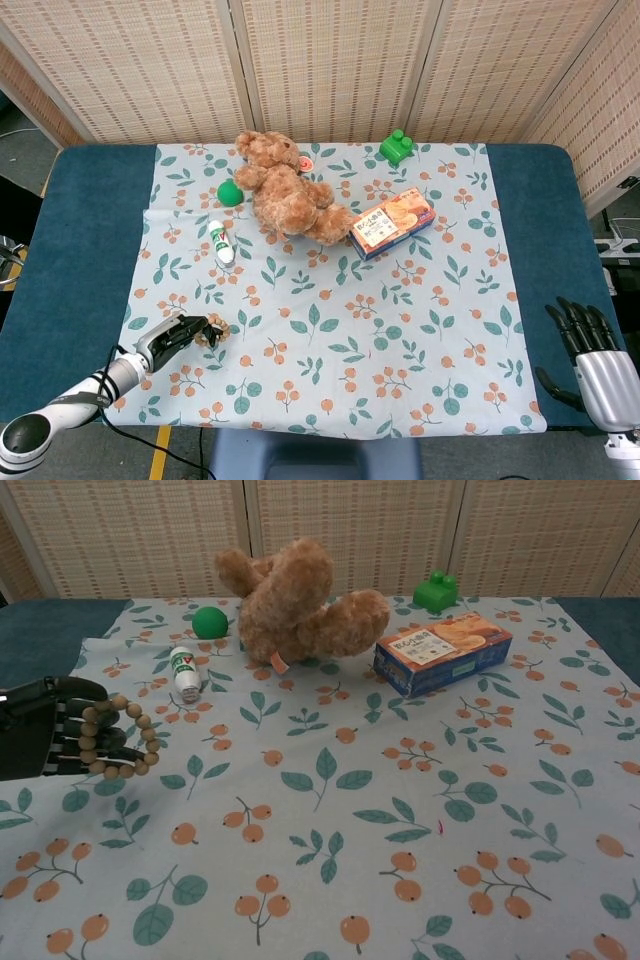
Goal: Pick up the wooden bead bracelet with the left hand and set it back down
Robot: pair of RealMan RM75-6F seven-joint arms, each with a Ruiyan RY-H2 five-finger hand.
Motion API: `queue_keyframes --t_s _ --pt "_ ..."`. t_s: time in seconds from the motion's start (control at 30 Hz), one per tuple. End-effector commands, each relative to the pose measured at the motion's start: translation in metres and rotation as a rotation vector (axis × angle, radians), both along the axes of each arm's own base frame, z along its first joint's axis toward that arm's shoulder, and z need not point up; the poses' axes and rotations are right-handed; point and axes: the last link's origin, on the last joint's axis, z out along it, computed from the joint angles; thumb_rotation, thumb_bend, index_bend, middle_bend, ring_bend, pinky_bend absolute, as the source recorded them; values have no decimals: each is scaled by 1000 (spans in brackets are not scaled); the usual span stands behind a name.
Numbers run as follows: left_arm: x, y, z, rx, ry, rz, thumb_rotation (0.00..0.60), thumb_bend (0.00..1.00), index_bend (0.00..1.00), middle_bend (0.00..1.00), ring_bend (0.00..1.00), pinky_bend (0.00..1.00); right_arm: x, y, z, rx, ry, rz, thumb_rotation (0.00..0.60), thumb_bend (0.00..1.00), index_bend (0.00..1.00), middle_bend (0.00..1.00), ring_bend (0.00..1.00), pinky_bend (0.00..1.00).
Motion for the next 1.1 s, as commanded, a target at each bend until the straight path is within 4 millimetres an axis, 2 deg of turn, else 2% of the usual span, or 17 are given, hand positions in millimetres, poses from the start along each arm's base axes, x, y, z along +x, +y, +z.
queue_keyframes --t_s 0.03,0.07,0.17,0.33,0.5,0.67,1.1 --pt "2 -1 0 -2 -16 0 318 886 609 580 245 0 0 0 1 -4 -1 0 551 238 0 0 0 0" --pt "5 -1 0 -3 -22 -13 296 917 599 574 244 0 0 1 1 -7 -2 0 552 238 0 0 0 0" --pt "7 -2 1 -5 -29 -47 305 969 576 554 234 0 0 1 2 -10 -4 0 551 238 0 0 0 0" --pt "6 -2 0 -5 -35 -67 395 1000 560 531 221 0 0 1 3 -13 -6 1 551 238 0 0 0 0" --pt "6 -2 0 -7 -48 -83 445 1000 559 527 216 0 -1 1 4 -16 -8 0 550 238 0 0 0 0" --pt "6 -2 0 -8 -50 -97 553 1000 560 524 211 0 0 2 4 -16 -7 1 551 238 0 0 0 0" --pt "6 -3 0 -13 -70 -114 600 1000 558 523 210 0 0 2 4 -18 -7 0 551 238 0 0 0 0"
